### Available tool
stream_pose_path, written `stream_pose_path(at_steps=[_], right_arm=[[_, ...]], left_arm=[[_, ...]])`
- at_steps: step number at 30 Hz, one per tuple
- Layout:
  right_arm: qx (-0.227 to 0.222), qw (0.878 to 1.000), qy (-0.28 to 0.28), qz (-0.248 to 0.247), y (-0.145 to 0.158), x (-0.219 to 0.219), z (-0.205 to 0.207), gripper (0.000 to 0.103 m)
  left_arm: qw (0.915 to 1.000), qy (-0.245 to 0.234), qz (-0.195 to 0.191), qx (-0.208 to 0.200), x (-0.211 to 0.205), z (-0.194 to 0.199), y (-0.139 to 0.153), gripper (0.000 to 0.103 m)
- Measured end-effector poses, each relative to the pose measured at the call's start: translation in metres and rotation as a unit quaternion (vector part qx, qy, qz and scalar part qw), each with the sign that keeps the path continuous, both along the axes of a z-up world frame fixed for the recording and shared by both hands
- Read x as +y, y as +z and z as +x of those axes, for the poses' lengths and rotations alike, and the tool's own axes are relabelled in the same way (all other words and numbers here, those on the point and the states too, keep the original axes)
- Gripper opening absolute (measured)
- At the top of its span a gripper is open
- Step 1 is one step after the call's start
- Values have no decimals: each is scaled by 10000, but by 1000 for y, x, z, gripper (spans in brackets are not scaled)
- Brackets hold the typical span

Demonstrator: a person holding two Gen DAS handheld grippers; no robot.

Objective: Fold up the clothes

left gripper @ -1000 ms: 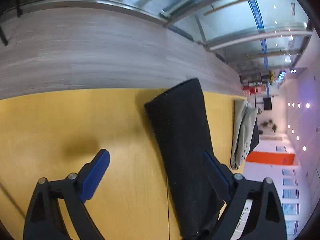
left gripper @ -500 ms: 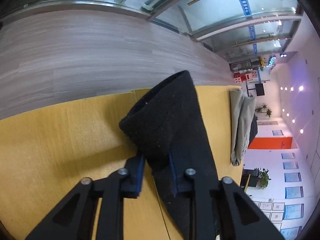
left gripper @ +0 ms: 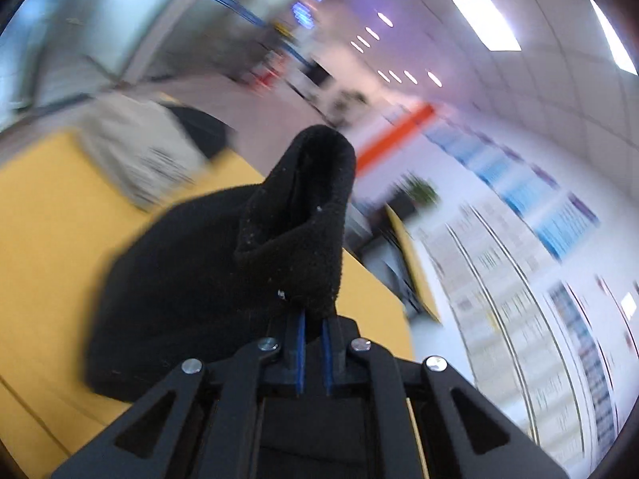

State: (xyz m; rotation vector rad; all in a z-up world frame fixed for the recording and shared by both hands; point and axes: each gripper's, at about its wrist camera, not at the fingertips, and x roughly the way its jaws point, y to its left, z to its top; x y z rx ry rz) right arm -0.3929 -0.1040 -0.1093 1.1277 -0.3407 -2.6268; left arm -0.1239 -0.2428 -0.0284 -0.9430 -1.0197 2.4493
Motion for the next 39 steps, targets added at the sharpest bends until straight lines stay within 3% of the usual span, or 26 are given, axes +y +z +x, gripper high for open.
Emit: stream_pose_path(at_steps=[2,6,8,11,13,15,17,19,21,23,25,28,29,30,31,33,35,37,39], right_arm=[[359,9988,-249,-204,27,30,9,83],[839,9899,-1038,-478,58,106,33,91],[841,9862,-1376,-377,54,137,40,92],[557,9847,-1614,-337,32,169,33,92],[276,9850,-1626,-505,10,181,20,93],[31,9859,-1561,-608,-13,186,1,97],[-160,9856,-1553,-651,-31,189,-19,97],[-257,9847,-1505,-846,-43,192,-37,100],[-392,9824,-1457,-1101,-53,190,-60,102],[-447,9808,-1376,-1308,-59,184,-74,102],[-512,9818,-1344,-1238,-67,173,-83,103],[-856,9818,-1478,-828,-90,154,-100,103],[-1011,9803,-1562,-664,-99,153,-106,97],[-1153,9783,-1642,-510,-107,152,-111,80],[-1236,9761,-1758,-334,-112,153,-114,67],[-1329,9699,-2043,-42,-114,160,-113,24],[-1417,9627,-2305,-3,-116,171,-104,2],[-1456,9596,-2405,-62,-122,180,-93,0],[-1406,9625,-2318,119,-118,179,-89,0]], left_arm=[[9972,-726,104,-129,90,-6,-8,6],[9827,-1693,-25,-744,247,-16,-78,6],[9735,-1991,-173,-1111,304,-22,-122,7],[9586,-2306,-719,-1506,367,-16,-183,7],[9499,-2334,-957,-1847,382,-10,-212,8],[9475,-2298,-922,-2022,380,0,-223,9],[9563,-2171,-637,-1854,352,11,-205,14],[9668,-1973,-452,-1560,314,12,-175,31],[9763,-1707,-499,-1234,273,30,-154,73],[9845,-1363,-724,-837,225,45,-133,86],[9844,-1087,-1063,-885,185,45,-139,89],[9757,-963,-1368,-1414,141,24,-179,89],[9705,-1022,-1412,-1667,133,11,-199,85],[9646,-1080,-1454,-1918,125,-1,-219,76],[9672,-1119,-1417,-1789,121,-4,-227,71],[9715,-1210,-1330,-1546,115,-6,-235,69],[9731,-1243,-1187,-1537,107,-3,-239,69],[9735,-1171,-1070,-1648,90,-4,-247,62],[9716,-1040,-1018,-1868,70,-14,-259,28]])
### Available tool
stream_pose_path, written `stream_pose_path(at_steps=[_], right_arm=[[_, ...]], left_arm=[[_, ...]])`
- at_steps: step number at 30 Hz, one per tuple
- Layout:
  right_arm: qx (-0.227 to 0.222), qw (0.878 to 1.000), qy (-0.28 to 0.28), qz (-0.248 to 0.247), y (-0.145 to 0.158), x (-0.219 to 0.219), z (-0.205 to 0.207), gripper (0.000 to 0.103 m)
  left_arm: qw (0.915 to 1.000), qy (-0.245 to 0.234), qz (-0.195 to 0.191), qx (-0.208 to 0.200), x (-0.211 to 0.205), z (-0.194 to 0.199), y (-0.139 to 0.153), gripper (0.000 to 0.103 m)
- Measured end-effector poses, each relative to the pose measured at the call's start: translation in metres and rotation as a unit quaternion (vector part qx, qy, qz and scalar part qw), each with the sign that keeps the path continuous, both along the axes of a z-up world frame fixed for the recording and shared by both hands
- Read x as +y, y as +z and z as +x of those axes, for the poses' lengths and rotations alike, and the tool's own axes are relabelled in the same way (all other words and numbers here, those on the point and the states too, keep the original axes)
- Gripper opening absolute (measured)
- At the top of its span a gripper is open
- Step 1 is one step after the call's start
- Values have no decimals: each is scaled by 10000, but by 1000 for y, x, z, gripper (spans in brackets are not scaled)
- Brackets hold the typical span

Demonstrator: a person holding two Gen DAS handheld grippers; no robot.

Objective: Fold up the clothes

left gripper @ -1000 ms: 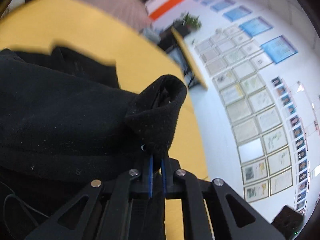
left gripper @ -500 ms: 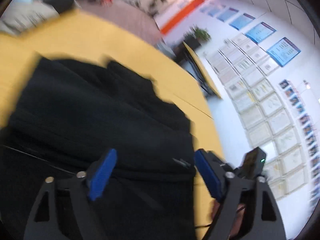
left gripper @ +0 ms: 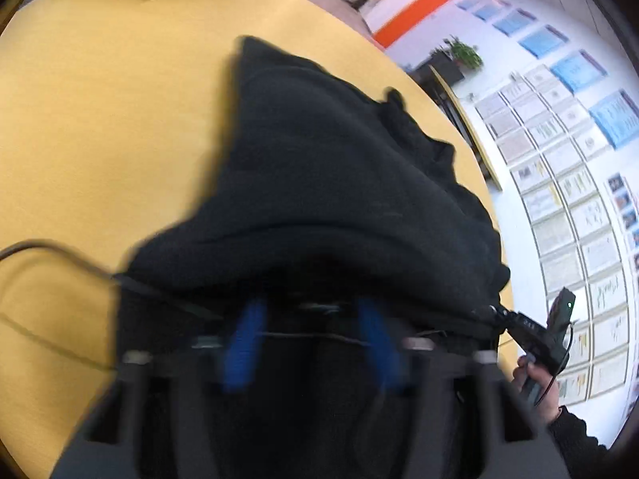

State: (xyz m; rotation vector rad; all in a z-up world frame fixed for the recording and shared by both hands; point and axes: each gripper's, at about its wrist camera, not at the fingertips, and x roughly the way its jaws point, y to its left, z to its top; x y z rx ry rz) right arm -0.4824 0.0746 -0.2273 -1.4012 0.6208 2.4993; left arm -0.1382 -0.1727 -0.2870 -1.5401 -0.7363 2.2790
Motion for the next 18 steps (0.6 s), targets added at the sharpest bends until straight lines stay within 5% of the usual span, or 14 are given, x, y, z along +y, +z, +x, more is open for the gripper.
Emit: stream_pose_path(at_steps=[2,4,5,6,7,9,10,14,18], right_arm=[[-189,9977,149,632,16,-14,-5,3],[249,9920,426,1163,43,-34,-3,27],[356,9896,613,1250,49,-44,-2,58],[346,9884,821,1233,49,-53,-1,75],[180,9867,1024,1248,45,-60,1,72],[-127,9866,1221,1071,40,-63,20,39],[-127,9890,1229,808,44,-60,40,38],[271,9947,873,475,86,-33,154,79],[-355,9912,972,826,106,-18,260,85]], left_arm=[[9998,120,30,-128,-37,0,-1,20],[9996,52,-239,-113,-38,-3,2,22],[9987,-84,-501,-70,-32,-4,9,29],[9984,-278,-499,7,-23,0,18,43],[9977,-474,-482,86,-13,4,27,49],[9943,-931,-438,289,-8,17,55,53],[9932,-1023,-453,318,-9,23,64,54],[9921,-1009,-727,195,-57,66,106,74],[9863,-1086,-1209,-272,-108,114,129,77]])
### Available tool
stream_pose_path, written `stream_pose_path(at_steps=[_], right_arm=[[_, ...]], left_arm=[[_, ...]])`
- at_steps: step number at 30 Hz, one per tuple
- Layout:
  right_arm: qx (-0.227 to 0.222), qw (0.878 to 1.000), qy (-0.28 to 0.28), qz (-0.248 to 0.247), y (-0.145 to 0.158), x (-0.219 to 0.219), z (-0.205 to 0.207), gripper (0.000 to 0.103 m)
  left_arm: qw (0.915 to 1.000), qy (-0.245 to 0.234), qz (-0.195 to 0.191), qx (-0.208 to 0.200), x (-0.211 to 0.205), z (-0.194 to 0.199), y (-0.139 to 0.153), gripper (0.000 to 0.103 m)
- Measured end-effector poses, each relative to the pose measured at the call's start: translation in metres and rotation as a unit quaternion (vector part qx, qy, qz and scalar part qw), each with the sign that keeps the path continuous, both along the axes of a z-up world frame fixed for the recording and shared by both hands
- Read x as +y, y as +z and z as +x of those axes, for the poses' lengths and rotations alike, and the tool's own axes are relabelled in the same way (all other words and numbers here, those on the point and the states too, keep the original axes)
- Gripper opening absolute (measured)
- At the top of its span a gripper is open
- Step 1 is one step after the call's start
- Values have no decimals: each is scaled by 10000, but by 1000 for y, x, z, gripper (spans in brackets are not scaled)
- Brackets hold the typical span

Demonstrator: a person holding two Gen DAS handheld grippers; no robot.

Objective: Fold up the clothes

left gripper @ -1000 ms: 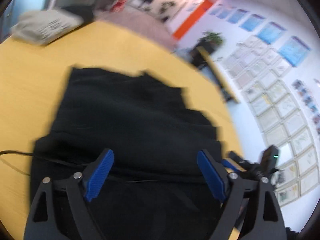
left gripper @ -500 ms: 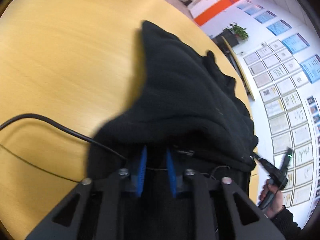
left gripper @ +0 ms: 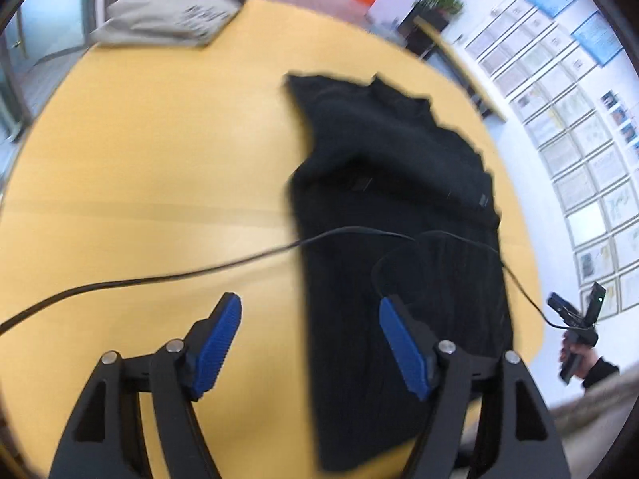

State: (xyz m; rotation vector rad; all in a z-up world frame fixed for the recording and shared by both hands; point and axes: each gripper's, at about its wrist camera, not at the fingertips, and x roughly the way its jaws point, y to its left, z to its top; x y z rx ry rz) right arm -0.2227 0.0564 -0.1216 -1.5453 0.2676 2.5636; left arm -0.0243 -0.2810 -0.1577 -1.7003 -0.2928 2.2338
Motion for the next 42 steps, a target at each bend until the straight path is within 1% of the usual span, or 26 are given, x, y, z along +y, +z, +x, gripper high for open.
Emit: stream_pose_path(at_steps=[1,3,5,6,9,11,12,14,15,17,21,23,25,26,27,28,29,30,31,33,35,36,38,39,41,42], right_arm=[[-291,9995,73,72,-2,5,26,85],[-599,9982,59,-44,-10,18,57,85],[-830,9963,4,-206,-19,31,81,85],[-832,9960,31,-320,-24,34,88,85],[-637,9940,428,-780,-52,28,83,85],[-591,9898,737,-1069,-75,22,86,81],[-585,9874,855,-1198,-85,15,87,78],[-611,9834,1008,-1382,-104,6,92,77],[-631,9820,1078,-1417,-113,0,91,77],[-472,9809,1308,-1363,-121,-12,92,77],[-31,9828,1472,-1113,-128,-25,87,80],[64,9825,1598,-952,-130,-38,84,79],[73,9797,1848,-780,-130,-55,82,65],[54,9792,1912,-685,-130,-60,82,50],[31,9797,1904,-622,-129,-61,82,38],[-33,9810,1829,-646,-128,-61,81,32],[-124,9825,1710,-725,-127,-58,79,22],[-246,9813,1687,-888,-127,-56,78,17],[-390,9781,1723,-1103,-126,-54,80,14],[-675,9695,1792,-1531,-125,-51,82,11],[-904,9588,1943,-1867,-121,-50,88,11],[-920,9540,2071,-1963,-114,-51,97,10],[-872,9466,2223,-2165,-97,-51,112,10],[-773,9455,2244,-2228,-87,-50,113,10],[-473,9442,2288,-2320,-64,-47,104,10],[-264,9438,2315,-2344,-52,-46,91,10]], left_arm=[[9996,-66,-139,-216,-11,13,1,79],[9976,-255,-291,-574,-21,36,1,82],[9954,-540,-259,-753,-9,54,-12,82],[9938,-684,-240,-840,-2,63,-18,82],[9908,-935,48,-982,36,74,-51,82],[9901,-858,211,-1091,59,73,-82,82],[9900,-760,185,-1173,66,70,-96,82],[9889,-598,95,-1354,77,69,-121,82],[9903,-587,106,-1258,81,71,-125,87],[9927,-555,147,-1058,90,73,-128,88],[9951,-317,175,-924,103,72,-130,93],[9949,-292,250,-931,115,71,-131,92],[9948,-317,238,-940,127,70,-135,90],[9951,-329,174,-921,132,70,-137,84],[9953,-342,111,-902,136,70,-139,67],[9950,-273,29,-956,136,68,-141,53],[9946,-199,-55,-1013,134,66,-142,32],[9932,-94,79,-1154,133,65,-148,29],[9916,-49,147,-1280,131,65,-151,27],[9898,-177,-73,-1410,132,72,-151,21],[9861,-182,-180,-1644,128,89,-151,19],[9833,-128,-145,-1807,122,99,-151,17],[9800,140,152,-1978,119,110,-139,16],[9777,276,304,-2059,118,115,-134,16],[9716,548,607,-2220,115,126,-122,15],[9713,666,801,-2139,116,117,-114,15]])
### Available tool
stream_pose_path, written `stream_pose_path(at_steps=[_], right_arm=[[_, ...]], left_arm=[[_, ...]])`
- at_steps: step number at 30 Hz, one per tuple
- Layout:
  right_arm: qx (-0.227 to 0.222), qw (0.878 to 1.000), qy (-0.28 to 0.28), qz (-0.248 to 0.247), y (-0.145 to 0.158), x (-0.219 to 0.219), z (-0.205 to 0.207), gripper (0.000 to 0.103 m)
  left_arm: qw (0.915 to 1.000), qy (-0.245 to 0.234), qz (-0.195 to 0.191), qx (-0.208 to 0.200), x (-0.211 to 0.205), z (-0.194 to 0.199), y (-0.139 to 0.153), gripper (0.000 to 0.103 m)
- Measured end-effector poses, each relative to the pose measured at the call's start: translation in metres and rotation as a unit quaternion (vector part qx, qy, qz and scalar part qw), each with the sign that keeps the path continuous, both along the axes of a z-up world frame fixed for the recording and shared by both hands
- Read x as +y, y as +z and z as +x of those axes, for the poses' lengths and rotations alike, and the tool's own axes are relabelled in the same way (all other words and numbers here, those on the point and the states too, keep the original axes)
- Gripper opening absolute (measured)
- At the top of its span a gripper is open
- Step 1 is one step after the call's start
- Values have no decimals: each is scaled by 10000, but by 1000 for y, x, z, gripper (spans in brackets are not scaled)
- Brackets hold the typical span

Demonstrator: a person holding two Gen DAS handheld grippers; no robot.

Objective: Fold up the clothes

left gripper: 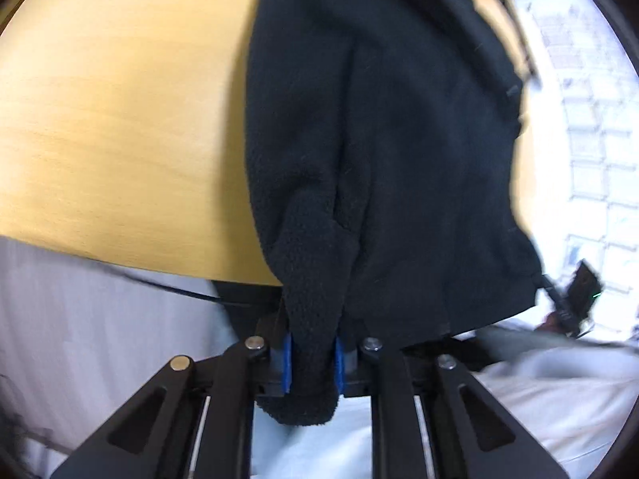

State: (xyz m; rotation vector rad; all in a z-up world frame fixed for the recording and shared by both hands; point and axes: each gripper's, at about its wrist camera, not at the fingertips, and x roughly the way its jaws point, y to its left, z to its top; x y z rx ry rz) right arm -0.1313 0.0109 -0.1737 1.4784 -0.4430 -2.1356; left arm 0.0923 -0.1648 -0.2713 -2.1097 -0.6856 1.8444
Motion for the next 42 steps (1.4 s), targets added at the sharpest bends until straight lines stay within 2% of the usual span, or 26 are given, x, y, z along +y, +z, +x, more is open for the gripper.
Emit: stream_pose_path(at_steps=[3,5,10,12,15,17,19,22,26,28,30,31,32,33,35,36,37,39,40,42], right_arm=[[595,9980,-68,-218,35,3,-37,9],[953,9947,-150,-369,54,4,-72,9],[1551,9844,-532,-644,83,18,-153,9],[1734,9784,-842,-745,89,30,-192,9],[1944,9721,-1159,-613,97,49,-246,9],[1932,9719,-1290,-382,84,43,-299,9],[1774,9726,-1473,-296,63,56,-337,9],[1285,9763,-1716,-298,17,76,-390,9],[688,9765,-1992,-449,-36,89,-431,11],[549,9725,-2187,-586,-49,102,-441,12],[523,9706,-2279,-573,-46,112,-443,26],[565,9705,-2292,-495,-40,117,-442,33],[703,9678,-2399,-288,-30,121,-438,71],[956,9609,-2595,-125,-16,129,-431,99],[1526,9411,-3015,47,15,147,-415,103],[1809,9292,-3220,132,31,157,-407,103],[2026,9258,-3177,309,43,158,-404,103],[2297,9324,-2684,769,57,145,-408,103],[2267,9425,-2243,1001,53,131,-415,103],[1932,9607,-1458,1360,29,104,-437,103]], left_arm=[[9973,460,460,341,3,-35,27,15],[9916,810,767,659,4,-73,48,15],[9691,1413,1541,1306,1,-179,83,15],[9583,1598,1818,1518,-41,-219,98,15],[9472,1874,1982,1684,-48,-288,92,15],[9468,1879,1915,1779,-68,-321,85,15],[9471,1966,1934,1640,-81,-361,64,16],[9548,1941,1805,1347,-86,-410,30,16],[9661,1742,1652,952,-91,-461,-10,18],[9644,1741,1831,777,-88,-479,-23,18],[9648,1671,1916,673,-86,-487,-28,22],[9687,1566,1777,742,-92,-489,-21,25],[9724,1459,1630,814,-98,-490,-13,35],[9748,1442,1323,1072,-107,-490,5,53],[9745,1411,683,1603,-126,-488,43,79],[9711,1386,547,1863,-132,-478,64,83],[9668,1359,420,2122,-137,-467,86,84],[9646,1119,346,2363,-128,-464,104,86],[9664,832,276,2415,-114,-469,104,87],[9704,143,19,2410,-86,-469,94,87]])
